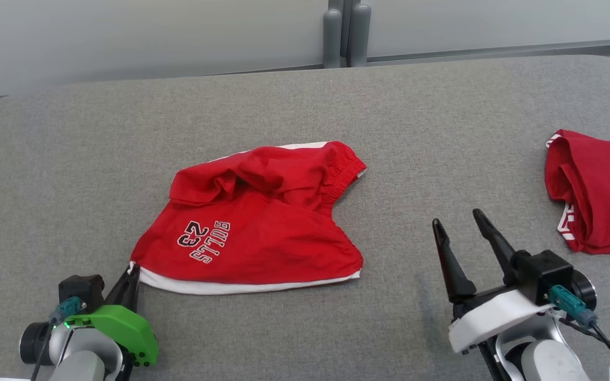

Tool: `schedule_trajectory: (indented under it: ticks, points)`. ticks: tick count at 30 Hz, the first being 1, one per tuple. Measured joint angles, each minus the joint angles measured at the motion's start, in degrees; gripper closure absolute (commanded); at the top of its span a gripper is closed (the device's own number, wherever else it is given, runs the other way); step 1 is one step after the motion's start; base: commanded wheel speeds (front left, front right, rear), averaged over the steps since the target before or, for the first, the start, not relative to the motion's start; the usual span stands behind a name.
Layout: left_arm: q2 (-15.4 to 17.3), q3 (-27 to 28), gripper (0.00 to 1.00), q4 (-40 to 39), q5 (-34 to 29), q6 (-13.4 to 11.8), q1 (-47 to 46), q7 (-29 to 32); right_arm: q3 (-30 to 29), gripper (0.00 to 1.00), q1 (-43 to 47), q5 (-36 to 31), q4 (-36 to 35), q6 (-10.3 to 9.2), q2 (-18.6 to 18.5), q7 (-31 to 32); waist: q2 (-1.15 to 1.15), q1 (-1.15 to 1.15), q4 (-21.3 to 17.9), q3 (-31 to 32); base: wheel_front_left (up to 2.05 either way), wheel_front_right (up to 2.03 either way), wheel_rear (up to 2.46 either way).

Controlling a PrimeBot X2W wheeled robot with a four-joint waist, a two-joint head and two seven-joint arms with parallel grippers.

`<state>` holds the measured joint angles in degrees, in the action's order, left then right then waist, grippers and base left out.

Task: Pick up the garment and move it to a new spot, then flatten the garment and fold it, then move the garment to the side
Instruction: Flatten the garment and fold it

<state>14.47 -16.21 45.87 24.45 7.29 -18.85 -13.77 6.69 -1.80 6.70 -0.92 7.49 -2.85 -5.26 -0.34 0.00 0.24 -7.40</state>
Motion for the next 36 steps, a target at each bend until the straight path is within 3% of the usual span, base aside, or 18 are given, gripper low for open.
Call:
schedule_trajectory:
  ticks: [12,27,36]
  points:
    - [-0.1,1.7,1.00,-2.4,0.7,-2.3,0.5,-0.9,10.3,0.00,-0.4,2.5,8.6,0.01,-2.9,2.0,0.00,0.00,1.5,-1.0,0.00,0.00,0.00]
    - [-1.2,1.4,1.00,-0.5,1.1,-2.5,-0.1,-1.0,23.1,0.00,-11.6,9.8,28.9,0.01,-3.0,-5.4,0.00,0.00,3.2,-2.5,0.00,0.00,0.00]
    - [-1.6,1.0,1.00,0.4,1.1,-2.4,-0.3,-1.2,27.9,0.00,-16.5,14.4,36.7,0.01,-2.1,-8.4,0.00,0.00,3.9,-2.4,0.00,0.00,0.00]
